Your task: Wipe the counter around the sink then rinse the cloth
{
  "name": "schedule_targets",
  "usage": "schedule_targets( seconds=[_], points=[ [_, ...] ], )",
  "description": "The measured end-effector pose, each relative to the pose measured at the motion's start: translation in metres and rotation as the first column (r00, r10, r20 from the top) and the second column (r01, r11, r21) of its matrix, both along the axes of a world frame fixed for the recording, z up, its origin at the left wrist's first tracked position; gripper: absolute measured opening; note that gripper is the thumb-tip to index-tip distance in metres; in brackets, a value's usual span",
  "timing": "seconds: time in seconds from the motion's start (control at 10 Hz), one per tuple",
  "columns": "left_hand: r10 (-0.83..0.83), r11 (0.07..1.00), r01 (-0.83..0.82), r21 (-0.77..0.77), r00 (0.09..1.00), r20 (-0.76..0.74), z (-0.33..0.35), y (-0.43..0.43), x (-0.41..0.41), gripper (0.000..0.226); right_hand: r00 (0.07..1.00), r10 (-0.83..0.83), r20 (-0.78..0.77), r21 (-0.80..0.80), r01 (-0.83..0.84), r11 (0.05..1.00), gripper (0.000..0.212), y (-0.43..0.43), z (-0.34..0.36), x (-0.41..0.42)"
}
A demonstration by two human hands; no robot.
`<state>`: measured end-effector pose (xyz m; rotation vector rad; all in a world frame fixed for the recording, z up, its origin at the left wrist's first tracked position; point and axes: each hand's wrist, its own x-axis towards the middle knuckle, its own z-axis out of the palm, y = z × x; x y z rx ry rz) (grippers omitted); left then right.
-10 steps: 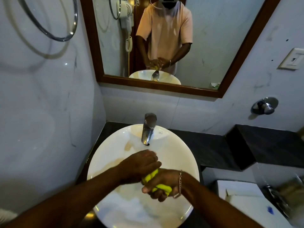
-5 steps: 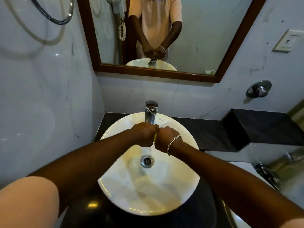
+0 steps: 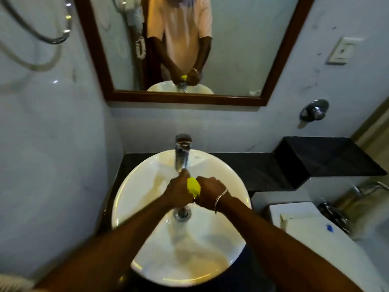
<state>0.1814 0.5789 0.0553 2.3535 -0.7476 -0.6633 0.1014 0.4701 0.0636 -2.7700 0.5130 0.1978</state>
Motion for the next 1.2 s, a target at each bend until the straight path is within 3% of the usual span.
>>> schedule_targets(
  seconds=[0.1,0.2,0.3,0.4,0.5,0.6,0.7,0.8,0.9,1.0,1.1,1.2],
  points=[
    [0.409,0.683,-0.489,-0.542,0.871,-0.272,-0.007,-0.012,-0.048,0.045,0.981,-0.192,0.006,0.348,0.178,0.921,0.081,-0.025,-0.012,-0.02],
    [0.178,0.638,-0.553,-0.535,0.783,-0.596,-0.006,-0.051,-0.078,0.043,0.97,-0.202,0.136,0.64,0.07,0.765,0.064,-0.052,-0.004,-0.048],
    [0.11,0.702,-0.472,-0.533,0.811,-0.574,-0.006,-0.103,-0.087,0.046,0.901,-0.42,0.112,0.898,0.089,0.431,0.05,-0.098,0.003,-0.081],
    [0.003,0.694,-0.46,-0.554,0.772,-0.636,-0.007,-0.179,-0.109,0.023,0.752,-0.658,0.046,0.945,0.18,0.272,0.064,-0.177,-0.002,-0.12],
    [0.005,0.729,-0.403,-0.554,0.812,-0.583,-0.021,-0.275,-0.14,0.024,0.616,-0.781,0.1,0.922,0.238,0.306,0.052,-0.27,-0.005,-0.166],
    [0.088,0.743,-0.395,-0.541,0.858,-0.506,-0.031,-0.389,-0.172,0.031,0.545,-0.809,0.22,0.855,0.292,0.429,0.049,-0.377,-0.018,-0.204],
    [0.186,0.678,-0.477,-0.559,0.847,-0.498,-0.031,-0.49,-0.185,0.036,0.501,-0.805,0.319,0.803,0.308,0.511,0.045,-0.474,-0.037,-0.218],
    [0.206,0.698,-0.506,-0.506,0.819,-0.535,-0.051,-0.567,-0.186,0.06,0.478,-0.788,0.389,0.733,0.357,0.578,0.032,-0.545,-0.065,-0.219],
    [0.17,0.788,-0.361,-0.499,0.906,-0.387,-0.082,-0.6,-0.187,0.07,0.576,-0.735,0.358,0.64,0.422,0.642,0.02,-0.597,-0.115,-0.219],
    [0.06,0.842,-0.129,-0.524,0.987,-0.146,-0.108,-0.601,-0.183,0.085,0.649,-0.673,0.355,0.552,0.435,0.711,0.011,-0.61,-0.12,-0.225],
    [-0.053,0.911,0.135,-0.389,0.975,0.214,-0.112,-0.607,-0.177,0.085,0.804,-0.538,0.253,0.437,0.401,0.805,0.024,-0.617,-0.107,-0.224],
    [-0.083,0.978,0.165,-0.131,0.871,0.484,-0.1,-0.605,-0.17,0.078,0.89,-0.437,0.128,0.391,0.36,0.847,0.06,-0.623,-0.086,-0.226]
  ],
)
